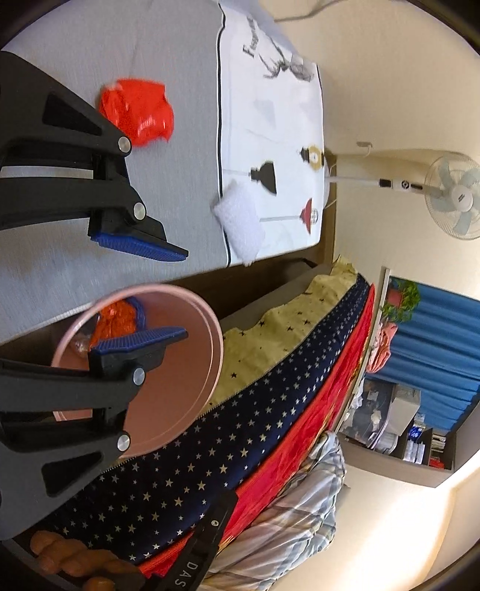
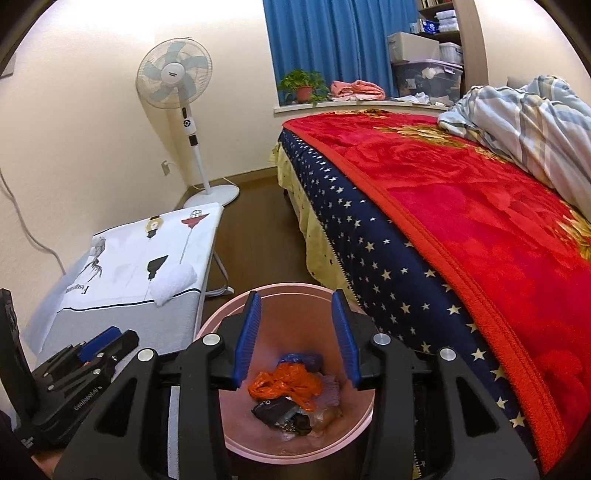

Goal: Collect trash
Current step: 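Move the left tool to the red plastic bag while the right tool reaches the white mesh pad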

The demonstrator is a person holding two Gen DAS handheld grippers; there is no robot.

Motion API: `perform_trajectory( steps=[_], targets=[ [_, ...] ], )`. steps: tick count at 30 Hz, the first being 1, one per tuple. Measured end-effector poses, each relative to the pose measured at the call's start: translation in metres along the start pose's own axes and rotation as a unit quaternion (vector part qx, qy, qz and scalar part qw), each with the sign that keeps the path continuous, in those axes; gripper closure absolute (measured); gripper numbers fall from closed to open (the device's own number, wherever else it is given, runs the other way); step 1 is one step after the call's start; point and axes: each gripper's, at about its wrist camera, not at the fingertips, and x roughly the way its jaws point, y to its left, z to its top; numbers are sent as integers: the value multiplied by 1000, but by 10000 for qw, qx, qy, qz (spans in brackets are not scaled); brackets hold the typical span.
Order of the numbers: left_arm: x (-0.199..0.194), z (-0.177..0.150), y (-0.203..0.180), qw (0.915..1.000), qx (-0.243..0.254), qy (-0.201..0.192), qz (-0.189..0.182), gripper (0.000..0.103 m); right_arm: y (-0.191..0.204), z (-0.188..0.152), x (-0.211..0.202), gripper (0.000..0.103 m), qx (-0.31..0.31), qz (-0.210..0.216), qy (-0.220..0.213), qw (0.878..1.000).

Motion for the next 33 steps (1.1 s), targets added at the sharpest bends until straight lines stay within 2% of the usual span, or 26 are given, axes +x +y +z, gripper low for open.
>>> perform_trajectory(
  steps=[6, 8, 10, 18, 25, 33],
  targets=[
    [-24, -1, 34, 9994, -234, -119, 242, 65, 16, -2, -7, 62, -155, 164, -46, 9997],
    [-28, -2, 44, 9989, -316, -121, 332, 64, 23, -2, -10, 57, -179, 231, -55, 9996],
    [-33, -5, 57, 9980, -438, -117, 451, 58, 31, -3, -13, 56, -211, 311, -80, 9993],
    [-41, -12, 93, 9943, -706, -81, 799, 50, 65, -4, -16, 56, -450, 635, -195, 9968],
    [-34, -17, 118, 9885, -964, 40, 1166, 34, 88, -4, 3, 59, -592, 922, -154, 9939],
    [-6, -26, 127, 9846, -1026, 347, 1375, 27, 107, -5, 34, 64, -560, 1160, -28, 9917]
  ],
)
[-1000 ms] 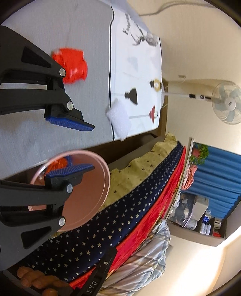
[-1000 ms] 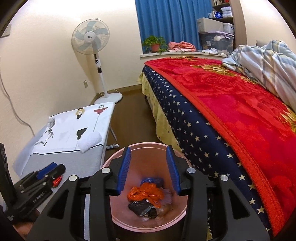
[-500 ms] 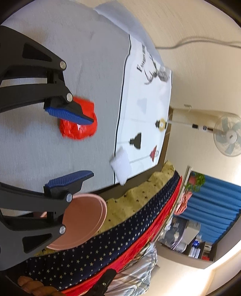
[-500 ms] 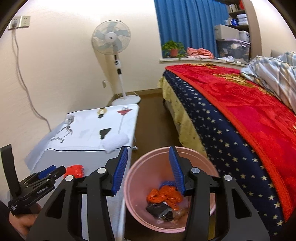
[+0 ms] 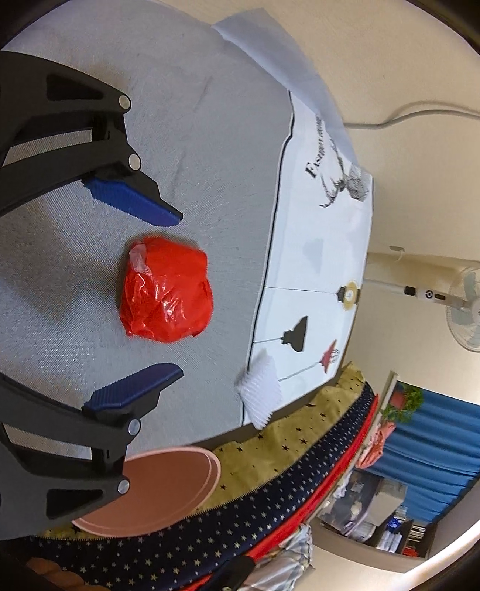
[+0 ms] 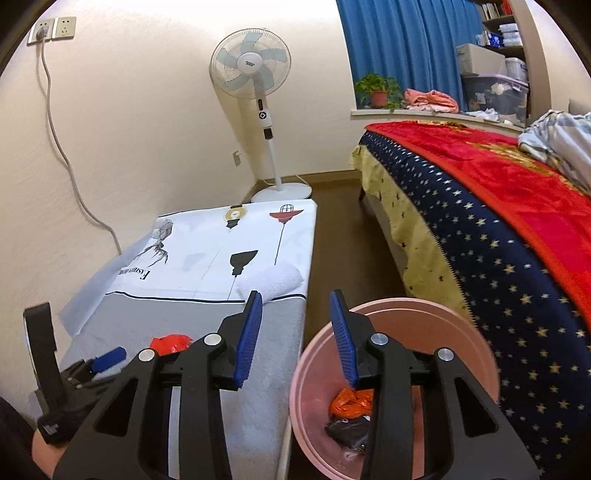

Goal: Collect trash
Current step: 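Move the left tool to the red plastic bag while the right tool reaches the white mesh pad, then grasp the red plastic bag with the left tool while the right tool grasps the white mesh pad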

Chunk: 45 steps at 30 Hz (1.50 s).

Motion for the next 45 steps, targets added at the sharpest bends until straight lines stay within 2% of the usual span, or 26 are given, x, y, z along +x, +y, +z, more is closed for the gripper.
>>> perform_trajectory(
  steps=[8, 17, 18, 19, 20, 34, 40, 41, 45],
  targets=[
    [26, 0, 5, 9990, -124, 316, 293, 23, 5, 0, 36, 65, 134, 172, 146, 9997],
    [41, 2, 5, 9984, -60, 490, 268, 23, 4, 0, 85, 65, 410, 244, 382, 9981],
    [42, 2, 5, 9984, -52, 492, 260, 25, 4, -1, 90, 65, 433, 244, 415, 9979],
    [42, 3, 6, 9985, -47, 488, 232, 37, 4, -1, 97, 65, 466, 247, 459, 9976],
    [43, 4, 7, 9986, -38, 487, 224, 37, 4, -1, 101, 65, 481, 248, 478, 9974],
    [51, 13, 10, 9985, -60, 465, 283, 39, -6, -1, 177, 64, 835, 273, 837, 9926],
    [52, 14, 10, 9985, -43, 473, 276, 39, -8, 4, 194, 65, 890, 264, 882, 9918],
    [52, 14, 10, 9985, -39, 473, 276, 39, -7, 4, 196, 66, 859, 271, 908, 9918],
    [52, 14, 10, 9985, -42, 480, 273, 39, -6, 5, 200, 92, 801, 330, 965, 9916]
  ],
)
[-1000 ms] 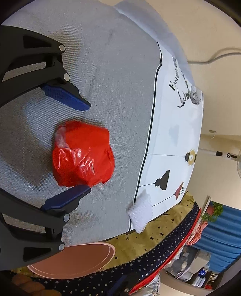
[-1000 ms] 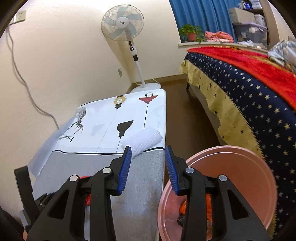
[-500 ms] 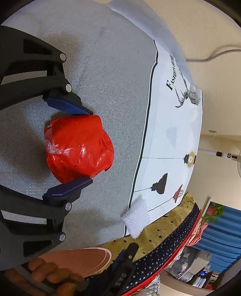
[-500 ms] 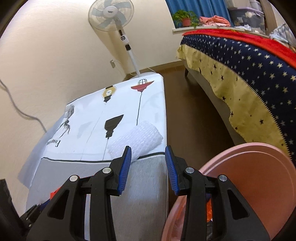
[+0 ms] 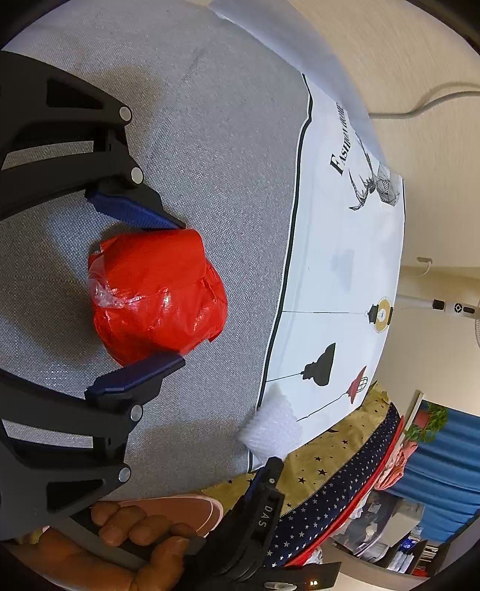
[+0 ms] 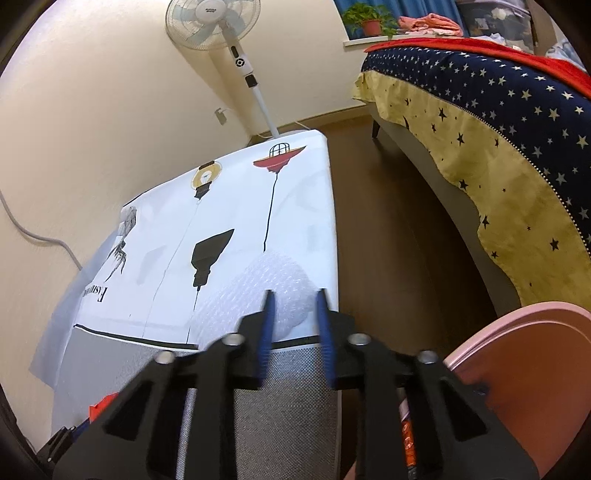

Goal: Collect trash
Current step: 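Grasp the red plastic bag with the left tool while the right tool grasps the white mesh pad, then carry the red bag over the pink bin with the left tool while the right tool carries the mesh pad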

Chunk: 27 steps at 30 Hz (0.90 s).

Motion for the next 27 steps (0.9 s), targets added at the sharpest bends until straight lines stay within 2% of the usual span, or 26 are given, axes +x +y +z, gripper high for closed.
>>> perform_trajectory(
  steps=[2, 8, 14, 27],
  targets=[
    [0, 0, 0, 10000, 2, -2, 0, 39, 1, 0, -3, 98, -48, -25, -44, 10000],
    [-5, -1, 0, 10000, -20, -34, -27, 39, 2, 5, -31, 98, -129, -18, -281, 9995],
    [-22, 0, -1, 9998, -26, -198, -91, 39, 15, 5, -79, 99, -520, -53, -576, 9970],
    [-74, -13, -3, 9981, 36, -552, -279, 39, 45, -33, -187, 99, -1236, -111, -968, 9875]
  ],
)
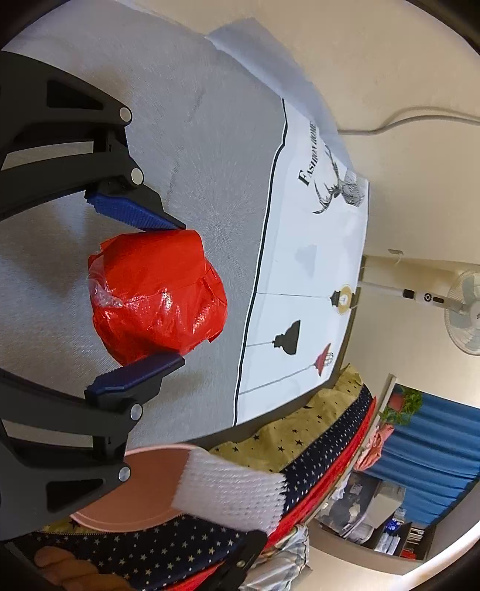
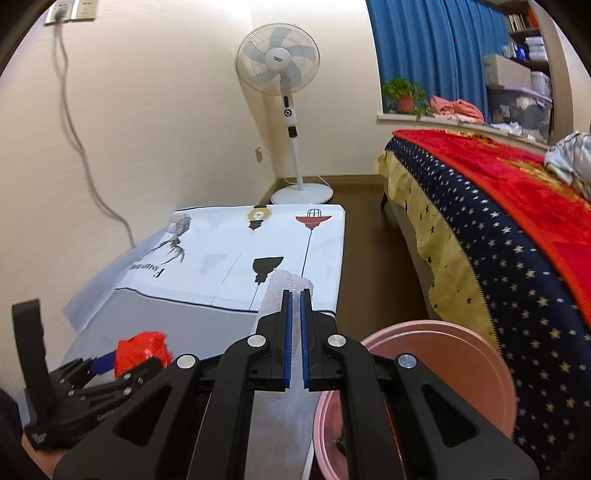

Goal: Collect trash
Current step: 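Carry the red bag over the pink bin with the left tool while the right tool carries the mesh pad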

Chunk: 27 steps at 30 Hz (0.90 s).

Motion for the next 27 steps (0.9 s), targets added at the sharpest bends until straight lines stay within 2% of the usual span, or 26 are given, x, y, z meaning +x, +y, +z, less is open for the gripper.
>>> perform_trajectory(
  steps=[13, 21, 27],
  targets=[
    [-47, -9, -8, 9992, 218, -294, -178, 39, 4, -25, -81, 99, -139, -302, -190, 9993],
    [-62, -16, -16, 9981, 369, -402, -286, 39, 5, -32, -106, 99, -106, -442, -268, 9986],
    [-65, -17, -20, 9974, 444, -453, -332, 39, 1, -34, -109, 99, -19, -514, -281, 9983]
  ],
)
